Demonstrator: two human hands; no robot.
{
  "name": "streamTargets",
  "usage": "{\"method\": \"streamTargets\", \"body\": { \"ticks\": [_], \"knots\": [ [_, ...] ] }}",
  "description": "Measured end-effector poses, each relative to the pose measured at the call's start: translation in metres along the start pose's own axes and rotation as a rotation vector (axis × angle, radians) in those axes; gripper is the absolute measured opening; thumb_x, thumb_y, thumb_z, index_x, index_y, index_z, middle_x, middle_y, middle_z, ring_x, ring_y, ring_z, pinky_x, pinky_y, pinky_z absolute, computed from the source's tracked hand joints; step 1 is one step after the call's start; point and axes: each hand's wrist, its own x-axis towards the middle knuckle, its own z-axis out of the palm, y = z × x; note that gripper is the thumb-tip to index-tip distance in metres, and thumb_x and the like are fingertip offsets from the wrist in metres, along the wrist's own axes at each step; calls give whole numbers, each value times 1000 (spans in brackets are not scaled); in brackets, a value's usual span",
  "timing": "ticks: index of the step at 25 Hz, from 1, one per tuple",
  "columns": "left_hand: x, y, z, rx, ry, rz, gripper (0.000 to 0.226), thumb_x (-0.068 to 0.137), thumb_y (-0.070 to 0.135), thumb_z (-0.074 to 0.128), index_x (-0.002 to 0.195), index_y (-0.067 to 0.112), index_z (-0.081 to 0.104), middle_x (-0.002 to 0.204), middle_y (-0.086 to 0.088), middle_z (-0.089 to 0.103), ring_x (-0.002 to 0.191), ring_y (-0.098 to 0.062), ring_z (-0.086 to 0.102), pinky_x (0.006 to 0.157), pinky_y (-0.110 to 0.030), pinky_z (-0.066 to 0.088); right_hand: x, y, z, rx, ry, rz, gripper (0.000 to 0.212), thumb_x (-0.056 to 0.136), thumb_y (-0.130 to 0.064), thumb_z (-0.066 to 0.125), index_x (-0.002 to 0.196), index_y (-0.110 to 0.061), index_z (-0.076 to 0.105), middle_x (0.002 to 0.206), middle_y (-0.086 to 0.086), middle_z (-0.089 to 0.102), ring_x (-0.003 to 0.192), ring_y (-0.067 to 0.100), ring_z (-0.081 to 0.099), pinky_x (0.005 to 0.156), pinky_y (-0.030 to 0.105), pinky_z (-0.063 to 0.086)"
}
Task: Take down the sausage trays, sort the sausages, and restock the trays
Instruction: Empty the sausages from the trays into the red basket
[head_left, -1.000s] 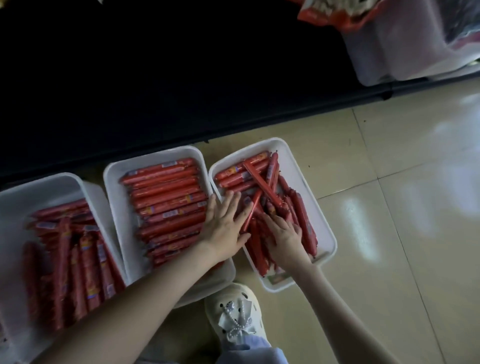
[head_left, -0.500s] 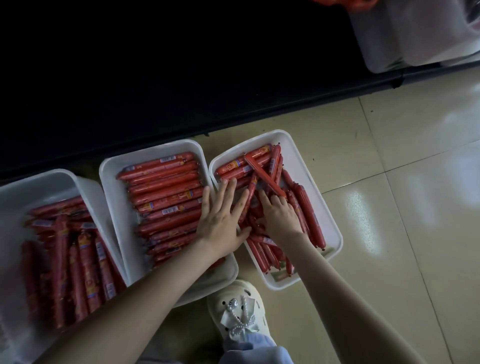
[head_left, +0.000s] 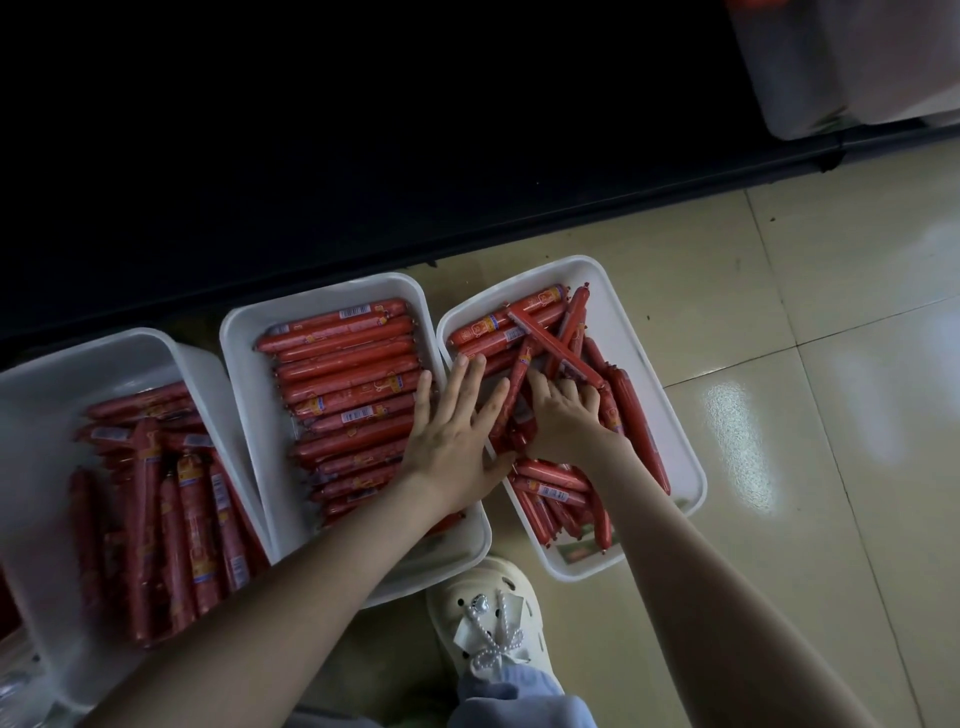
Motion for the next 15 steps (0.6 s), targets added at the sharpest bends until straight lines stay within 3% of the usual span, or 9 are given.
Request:
{"method": "streamTargets", "body": {
  "ticks": [3, 5, 8, 10, 12, 15],
  "knots": [
    [2, 0, -2, -26, -18, 1, 86, 89, 66, 35, 150, 27, -10, 156, -7, -23, 134, -19, -38, 99, -47, -34, -8, -1, 1, 142, 92, -37, 74, 76, -27, 68, 133, -18, 22, 120, 4, 44, 129, 27, 36, 114, 53, 4],
    [2, 1, -3, -29, -32, -3, 88, 88, 66, 36, 150, 27, -12, 156, -7, -23, 133, -19, -39, 99, -47, -33, -16, 1, 4, 236, 117, -98, 67, 78, -23, 68, 131, -16, 28, 124, 2, 47, 129, 24, 39, 115, 48, 7],
    [3, 1, -5, -34, -59, -5, 89, 88, 64, 37, 150, 25, -13, 156, -7, -24, 134, -21, -38, 101, -50, -30, -33, 7, 11, 371, 190, -183, 66, 79, -17, 70, 135, -10, 36, 131, 6, 44, 125, 22, 43, 103, 23, 27],
    [2, 1, -8, -84, -68, 10, 91, 88, 60, 42, 150, 24, -14, 157, -8, -21, 138, -24, -35, 104, -51, -26, -50, 12, 8, 482, 268, -153, 61, 81, -14, 69, 134, -14, 40, 127, 0, 47, 118, 13, 47, 92, 12, 30],
    [0, 0, -15, -175, -72, 49, 94, 87, 56, 49, 150, 25, -13, 158, -8, -15, 141, -25, -28, 107, -52, -23, -69, 18, 1, 588, 348, -121, 56, 81, -14, 70, 130, -22, 42, 119, -7, 53, 111, 8, 52, 91, 16, 37],
    [-8, 0, -32, -312, -56, 148, 92, 85, 54, 55, 152, 28, -3, 160, -2, -5, 144, -19, -20, 113, -52, -17, -97, 14, -21, 734, 461, -208, 54, 80, -9, 71, 120, -34, 44, 113, -9, 58, 103, 12, 59, 87, 34, 51]
  ]
}}
